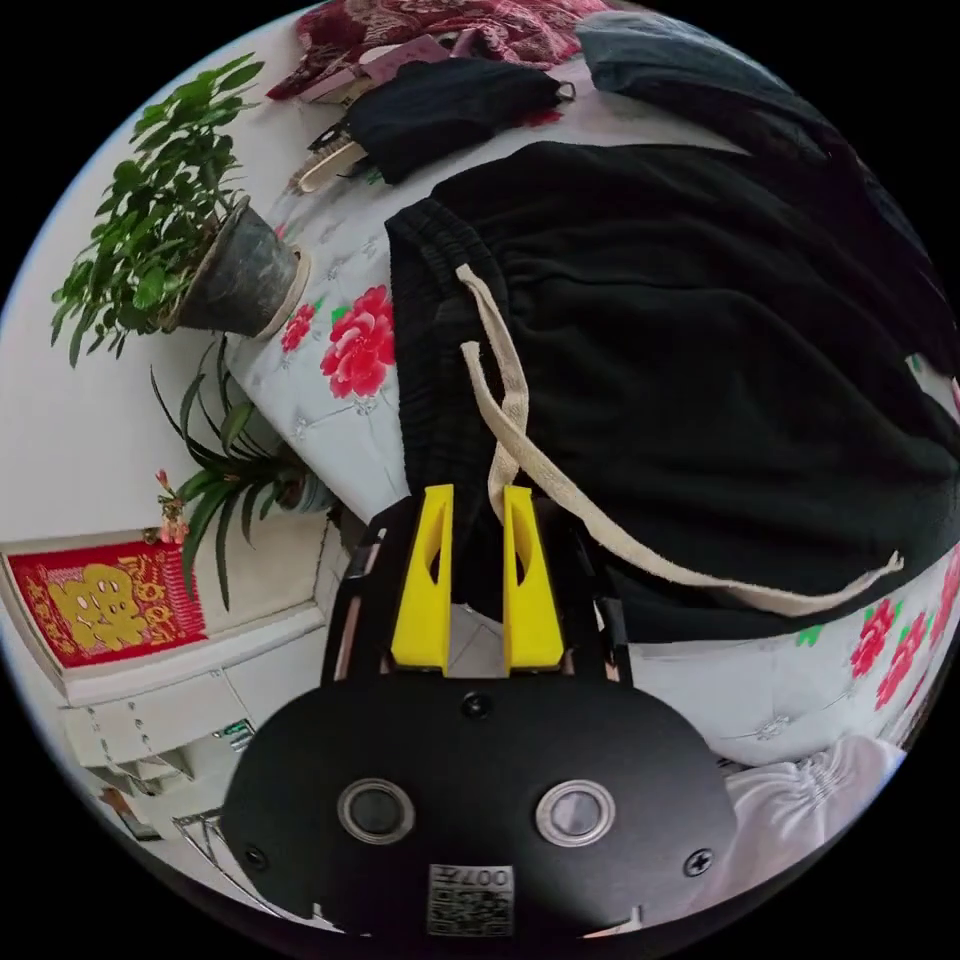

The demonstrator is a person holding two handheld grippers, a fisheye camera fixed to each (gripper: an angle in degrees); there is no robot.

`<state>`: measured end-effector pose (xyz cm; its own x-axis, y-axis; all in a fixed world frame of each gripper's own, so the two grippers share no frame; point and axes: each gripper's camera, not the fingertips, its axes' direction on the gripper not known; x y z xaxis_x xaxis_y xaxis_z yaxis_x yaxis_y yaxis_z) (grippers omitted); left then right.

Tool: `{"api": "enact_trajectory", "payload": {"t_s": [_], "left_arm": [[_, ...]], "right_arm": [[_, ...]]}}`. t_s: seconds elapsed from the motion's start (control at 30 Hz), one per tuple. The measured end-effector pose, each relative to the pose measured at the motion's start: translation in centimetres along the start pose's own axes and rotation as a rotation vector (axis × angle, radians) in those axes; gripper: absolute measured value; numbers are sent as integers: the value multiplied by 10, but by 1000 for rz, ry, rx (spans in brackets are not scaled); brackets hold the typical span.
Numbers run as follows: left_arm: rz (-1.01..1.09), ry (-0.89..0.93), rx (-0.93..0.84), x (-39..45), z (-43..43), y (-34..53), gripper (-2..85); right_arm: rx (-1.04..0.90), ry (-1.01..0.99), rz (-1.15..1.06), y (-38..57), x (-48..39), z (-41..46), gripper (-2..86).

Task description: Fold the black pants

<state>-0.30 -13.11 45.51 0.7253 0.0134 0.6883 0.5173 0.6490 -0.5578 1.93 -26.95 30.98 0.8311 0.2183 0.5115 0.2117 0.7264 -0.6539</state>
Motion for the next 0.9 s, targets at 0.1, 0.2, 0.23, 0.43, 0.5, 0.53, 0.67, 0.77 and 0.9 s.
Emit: {"api": "enact_trajectory", "payload": {"t_s": [0.1,0.2,0.23,0.43,0.5,0.53,0.67,0.77,0.9], "left_arm": [[85,-230,-75,-10,4,-12,2],[131,-204,-101,-27,14,-8,-6],[87,-165,-69,-34,9,-5,-6],[-7,79,133,-49,-32,17,43],[55,212,186,-43,-42,22,97],[137,285,209,-32,-47,25,116],[396,274,197,19,-42,32,100],[513,221,275,31,-40,33,38],[779,-15,241,28,-32,26,-1]], "right_arm": [[-25,4,-12,80,5,-42,-2],[-184,-74,78,170,17,-45,-3],[-202,-96,109,204,19,-45,-2],[-18,-17,268,267,15,-76,1],[5,-11,189,255,-6,-75,4],[0,-4,119,246,-24,-70,6],[-75,67,-53,222,-77,-28,7],[-198,98,-78,211,-100,23,4],[-204,208,-131,214,-114,33,0]]}}
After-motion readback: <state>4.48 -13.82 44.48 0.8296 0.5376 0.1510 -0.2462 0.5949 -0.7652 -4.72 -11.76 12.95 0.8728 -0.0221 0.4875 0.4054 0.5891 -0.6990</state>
